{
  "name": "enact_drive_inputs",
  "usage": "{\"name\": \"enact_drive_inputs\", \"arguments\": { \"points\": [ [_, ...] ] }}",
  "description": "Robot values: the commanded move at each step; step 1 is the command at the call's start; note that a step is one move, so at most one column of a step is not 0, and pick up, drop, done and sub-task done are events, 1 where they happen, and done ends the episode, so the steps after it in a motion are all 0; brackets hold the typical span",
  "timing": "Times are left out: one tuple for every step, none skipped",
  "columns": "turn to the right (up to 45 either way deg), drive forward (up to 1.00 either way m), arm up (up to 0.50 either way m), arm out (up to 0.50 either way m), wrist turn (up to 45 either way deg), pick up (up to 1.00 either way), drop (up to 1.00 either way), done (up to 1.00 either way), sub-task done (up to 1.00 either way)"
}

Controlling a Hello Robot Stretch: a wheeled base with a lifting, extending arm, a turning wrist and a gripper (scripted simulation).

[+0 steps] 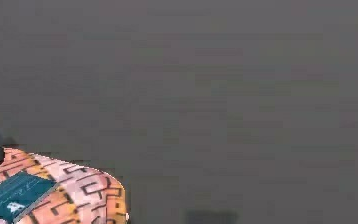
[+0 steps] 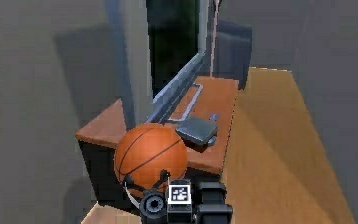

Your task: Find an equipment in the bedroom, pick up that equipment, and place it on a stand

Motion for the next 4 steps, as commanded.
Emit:
{"name": "enact_drive_inputs", "arguments": {
  "points": [
    [21.0,0.00,0.00,0.00,0.0,0.00,0.00,0.00,0.00],
    [0.0,0.15,0.00,0.00,0.0,0.00,0.00,0.00,0.00],
    [45.0,0.00,0.00,0.00,0.0,0.00,0.00,0.00,0.00],
    [0.0,0.70,0.00,0.00,0.0,0.00,0.00,0.00,0.00]
  ]
}}
